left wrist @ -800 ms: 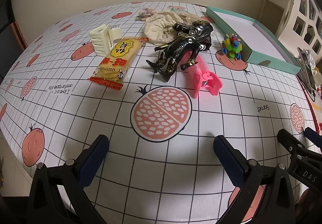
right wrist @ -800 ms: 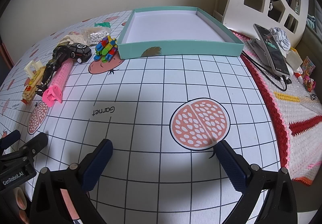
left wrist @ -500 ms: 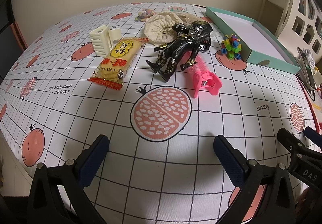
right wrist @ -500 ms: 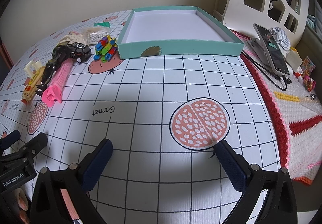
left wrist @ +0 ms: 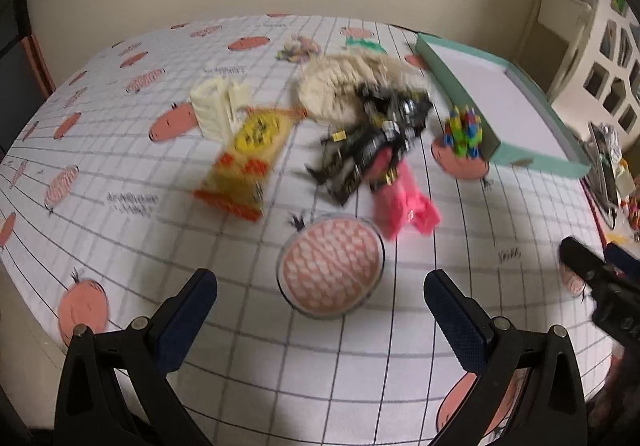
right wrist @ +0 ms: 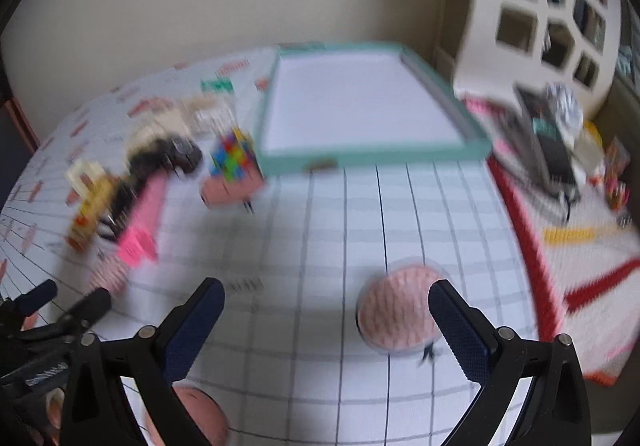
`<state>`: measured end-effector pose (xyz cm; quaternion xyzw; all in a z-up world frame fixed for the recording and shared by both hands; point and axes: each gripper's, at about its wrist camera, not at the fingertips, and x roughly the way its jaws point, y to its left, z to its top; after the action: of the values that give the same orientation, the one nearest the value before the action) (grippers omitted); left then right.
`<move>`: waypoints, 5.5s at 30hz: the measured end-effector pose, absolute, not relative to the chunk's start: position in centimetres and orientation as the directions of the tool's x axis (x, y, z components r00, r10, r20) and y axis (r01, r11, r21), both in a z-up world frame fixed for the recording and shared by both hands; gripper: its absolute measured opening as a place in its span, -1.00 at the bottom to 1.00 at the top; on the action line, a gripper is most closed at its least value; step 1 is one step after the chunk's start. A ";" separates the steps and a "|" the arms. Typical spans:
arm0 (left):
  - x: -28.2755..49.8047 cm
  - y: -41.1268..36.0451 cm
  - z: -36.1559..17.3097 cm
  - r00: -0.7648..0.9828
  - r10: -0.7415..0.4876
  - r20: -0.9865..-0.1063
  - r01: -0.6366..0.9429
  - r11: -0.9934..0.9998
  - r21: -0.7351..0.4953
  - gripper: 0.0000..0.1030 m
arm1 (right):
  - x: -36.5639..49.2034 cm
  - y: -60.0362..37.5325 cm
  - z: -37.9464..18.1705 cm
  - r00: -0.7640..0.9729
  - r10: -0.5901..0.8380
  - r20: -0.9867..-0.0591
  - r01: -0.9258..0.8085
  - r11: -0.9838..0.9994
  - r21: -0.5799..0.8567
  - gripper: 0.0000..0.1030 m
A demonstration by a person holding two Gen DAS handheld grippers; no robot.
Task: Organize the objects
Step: 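Move both tools toward the yellow snack packet and colourful block toy, then grasp the yellow snack packet with left tool while right tool grasps the block toy, then carry the snack packet and block toy over the white tray with both tools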
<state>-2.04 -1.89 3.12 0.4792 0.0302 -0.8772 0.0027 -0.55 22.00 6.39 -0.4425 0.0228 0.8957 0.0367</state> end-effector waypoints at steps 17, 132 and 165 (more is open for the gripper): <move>-10.4 -7.1 10.4 -0.547 0.041 -0.836 0.128 -0.983 -0.132 1.00 | -7.8 18.5 15.2 -0.696 -0.088 -0.712 0.060 -0.996 0.064 1.00; -14.8 -5.0 10.9 -0.489 0.156 -0.858 0.149 -0.955 -0.258 -0.25 | -16.5 17.9 14.9 -0.618 -0.200 -0.760 0.044 -0.975 0.220 -0.27; -25.6 12.7 12.8 -0.595 0.217 -0.774 -0.095 -0.975 -0.200 -0.25 | -23.9 29.0 11.9 -0.705 -0.081 -0.704 -0.111 -0.969 0.222 -0.26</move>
<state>-25.62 12.71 12.82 0.4412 0.0689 -0.8904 -0.0877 -23.87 29.01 11.89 -0.3839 0.1249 0.9148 0.0081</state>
